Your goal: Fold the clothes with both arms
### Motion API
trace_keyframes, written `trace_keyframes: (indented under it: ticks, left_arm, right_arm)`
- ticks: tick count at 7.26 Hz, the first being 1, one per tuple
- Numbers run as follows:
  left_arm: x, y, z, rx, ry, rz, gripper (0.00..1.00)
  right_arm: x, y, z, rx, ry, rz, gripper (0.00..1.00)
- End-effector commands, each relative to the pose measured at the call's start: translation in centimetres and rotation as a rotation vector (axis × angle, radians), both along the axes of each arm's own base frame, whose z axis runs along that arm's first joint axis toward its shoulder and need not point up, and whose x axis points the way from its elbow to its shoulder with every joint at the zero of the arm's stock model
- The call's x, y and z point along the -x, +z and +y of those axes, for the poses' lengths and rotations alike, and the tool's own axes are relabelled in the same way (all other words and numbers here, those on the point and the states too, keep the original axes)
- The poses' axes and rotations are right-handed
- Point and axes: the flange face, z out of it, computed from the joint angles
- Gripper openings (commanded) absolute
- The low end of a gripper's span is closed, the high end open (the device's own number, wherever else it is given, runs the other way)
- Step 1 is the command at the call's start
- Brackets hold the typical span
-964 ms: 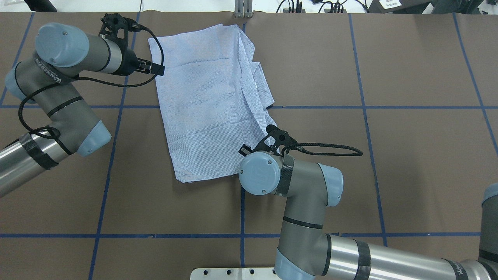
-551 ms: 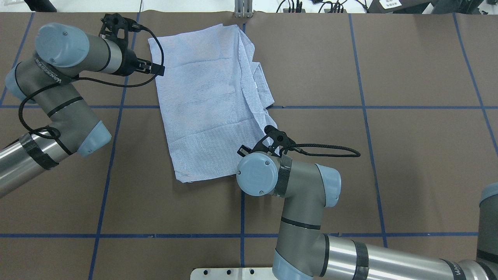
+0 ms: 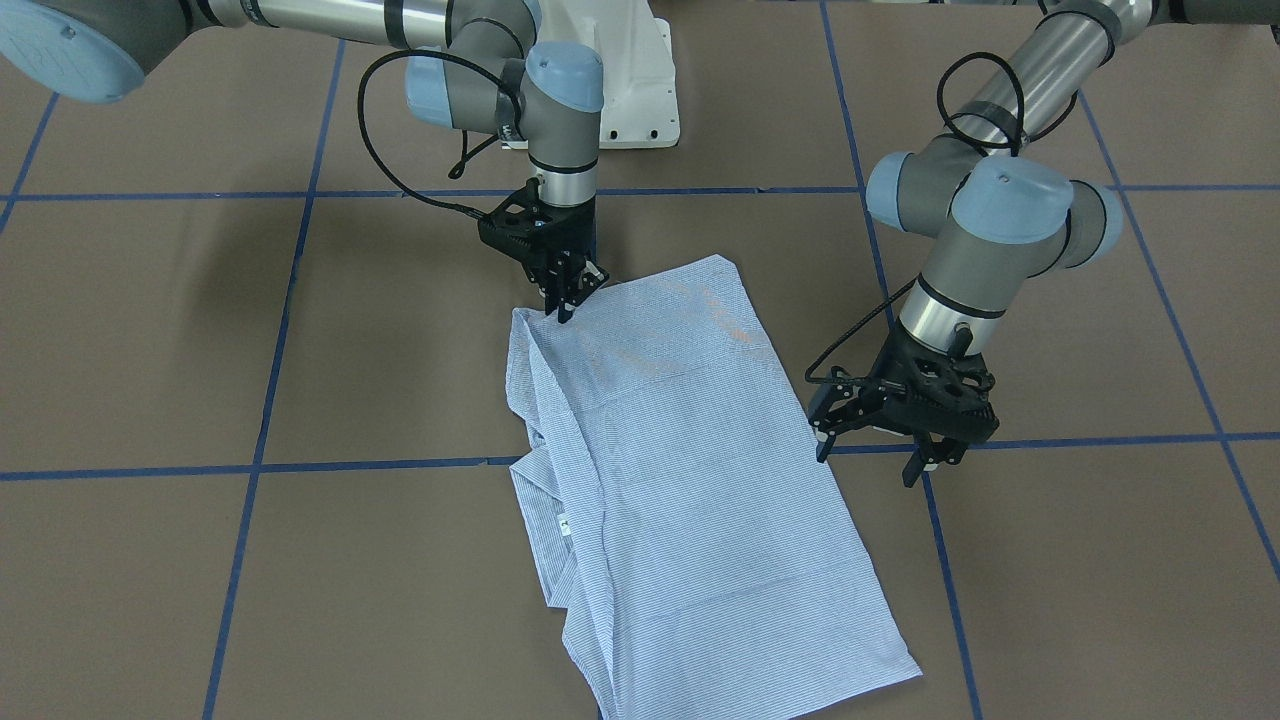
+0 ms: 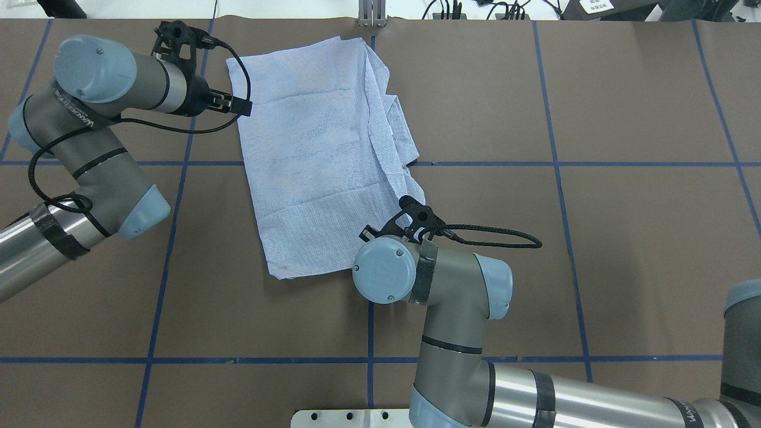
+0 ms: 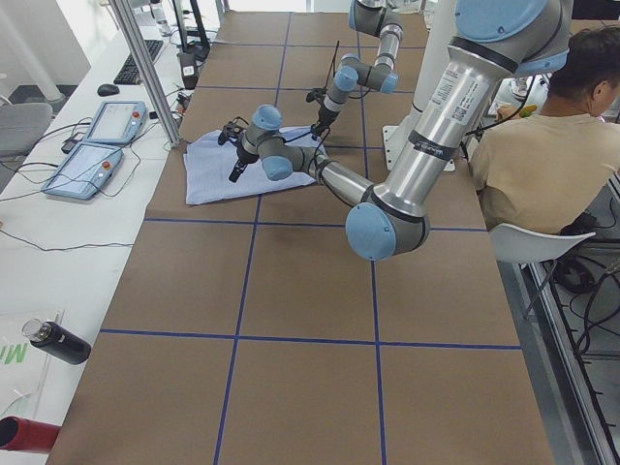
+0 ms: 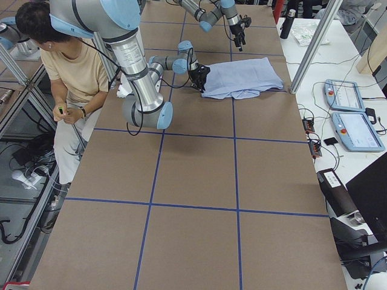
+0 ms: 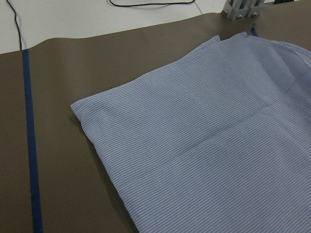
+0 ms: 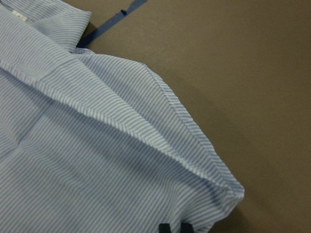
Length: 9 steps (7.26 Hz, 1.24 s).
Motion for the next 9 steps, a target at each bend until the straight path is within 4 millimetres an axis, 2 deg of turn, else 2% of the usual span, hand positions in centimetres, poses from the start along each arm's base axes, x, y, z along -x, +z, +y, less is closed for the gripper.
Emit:
trace_keyframes:
  ticks: [1, 2, 3, 4, 5, 6, 7, 9]
  left_arm:
    - [-0.2, -0.2, 0.2, 0.011, -0.004, 0.012, 1.0]
    - [-0.9, -0.4, 0.8, 0.025, -0.003, 0.026, 1.0]
    - [-2.0, -0.9, 1.8, 0.051, -0.001, 0.058, 1.0]
    - [-2.9, -2.8, 3.7, 0.075, -0.002, 0.117, 1.0]
    - [-3.6, -3.9, 9.0, 0.125, 0.024, 0.192, 1.0]
    - [-3.7, -3.7, 16.0, 0.2, 0.064, 0.254, 1.0]
    - [-4.9, -4.1, 21.9, 0.297, 0.072, 0.315, 1.0]
    - [-11.1, -4.4, 31.0, 0.481, 0.003, 0.351, 0.96]
  right_arm:
    - [-1.7, -1.1, -1.5, -0.005, 0.031, -0.026, 0.0]
    - [-2.4, -0.8, -1.9, -0.005, 0.041, -0.026, 0.0]
    - [-4.8, -0.3, -1.5, -0.012, 0.047, -0.046, 0.0]
    - [-8.2, 0.8, -0.4, -0.024, 0.055, -0.063, 0.0]
    - [-8.9, 1.1, 2.6, -0.057, 0.059, -0.055, 0.0]
    - [-8.8, 0.5, 4.5, -0.045, 0.069, -0.061, 0.0]
    - [-8.2, 0.5, 5.6, -0.051, 0.077, -0.054, 0.0]
    - [-7.8, 0.7, 6.3, -0.067, 0.08, -0.048, 0.0]
